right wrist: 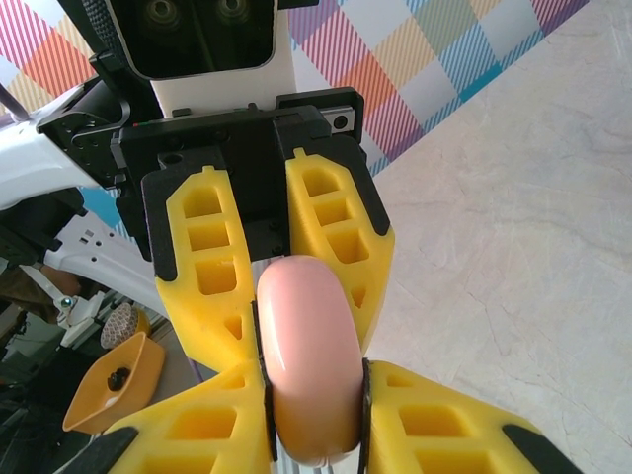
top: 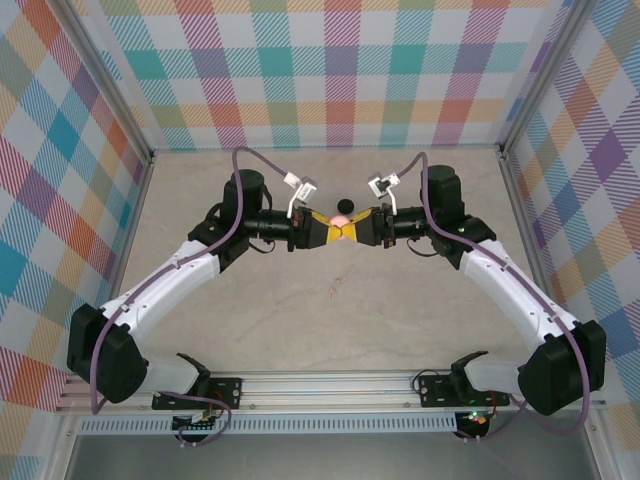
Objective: Insert wireless bluetooth earbuds into charging case
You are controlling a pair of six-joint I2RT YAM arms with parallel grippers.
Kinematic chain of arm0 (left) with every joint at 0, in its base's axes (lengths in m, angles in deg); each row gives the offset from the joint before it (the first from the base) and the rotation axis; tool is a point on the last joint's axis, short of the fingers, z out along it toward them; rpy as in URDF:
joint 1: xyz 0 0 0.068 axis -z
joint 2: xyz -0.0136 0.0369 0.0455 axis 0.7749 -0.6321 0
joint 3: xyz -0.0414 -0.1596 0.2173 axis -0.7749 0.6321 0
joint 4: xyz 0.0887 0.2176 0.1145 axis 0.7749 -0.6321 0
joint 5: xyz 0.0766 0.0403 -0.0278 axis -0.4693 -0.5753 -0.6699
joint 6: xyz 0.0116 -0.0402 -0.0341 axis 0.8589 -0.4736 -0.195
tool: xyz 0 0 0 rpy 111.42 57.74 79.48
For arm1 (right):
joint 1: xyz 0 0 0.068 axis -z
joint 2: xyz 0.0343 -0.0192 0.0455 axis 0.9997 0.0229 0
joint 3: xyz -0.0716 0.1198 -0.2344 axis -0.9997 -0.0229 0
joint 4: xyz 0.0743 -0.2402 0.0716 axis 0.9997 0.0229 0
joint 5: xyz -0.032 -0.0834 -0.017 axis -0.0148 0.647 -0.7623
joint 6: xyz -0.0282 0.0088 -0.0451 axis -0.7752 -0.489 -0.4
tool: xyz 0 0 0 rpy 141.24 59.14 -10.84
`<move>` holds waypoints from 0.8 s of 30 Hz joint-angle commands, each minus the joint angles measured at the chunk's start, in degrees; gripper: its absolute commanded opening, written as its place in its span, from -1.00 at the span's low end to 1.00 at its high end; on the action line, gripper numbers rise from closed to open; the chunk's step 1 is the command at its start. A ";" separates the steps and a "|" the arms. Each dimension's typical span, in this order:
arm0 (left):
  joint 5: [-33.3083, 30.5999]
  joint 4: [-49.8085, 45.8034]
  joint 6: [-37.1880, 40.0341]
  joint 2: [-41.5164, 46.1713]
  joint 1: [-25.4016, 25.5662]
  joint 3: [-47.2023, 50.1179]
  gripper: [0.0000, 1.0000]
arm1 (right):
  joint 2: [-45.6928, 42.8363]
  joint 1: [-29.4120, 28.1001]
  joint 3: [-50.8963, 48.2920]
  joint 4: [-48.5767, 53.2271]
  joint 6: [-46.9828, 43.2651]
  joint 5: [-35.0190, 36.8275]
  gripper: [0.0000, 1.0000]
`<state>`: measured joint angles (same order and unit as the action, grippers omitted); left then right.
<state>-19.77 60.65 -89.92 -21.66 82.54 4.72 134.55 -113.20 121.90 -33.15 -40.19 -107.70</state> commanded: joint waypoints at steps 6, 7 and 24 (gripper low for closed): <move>-8.75 0.58 3.96 -1.21 1.28 -1.35 -0.74 | -1.33 -2.70 1.87 5.02 -2.26 8.60 -0.17; -8.92 2.86 5.70 -1.17 1.35 -0.08 -0.70 | -1.76 -2.65 1.92 5.99 -2.34 11.23 -0.15; -6.35 11.34 25.46 -1.82 1.91 5.61 -0.77 | -4.39 -2.69 2.84 13.73 -5.24 18.39 -0.01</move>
<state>-26.88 68.50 -68.39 -24.22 83.75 9.35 131.78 -115.43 122.60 -20.67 -43.42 -89.96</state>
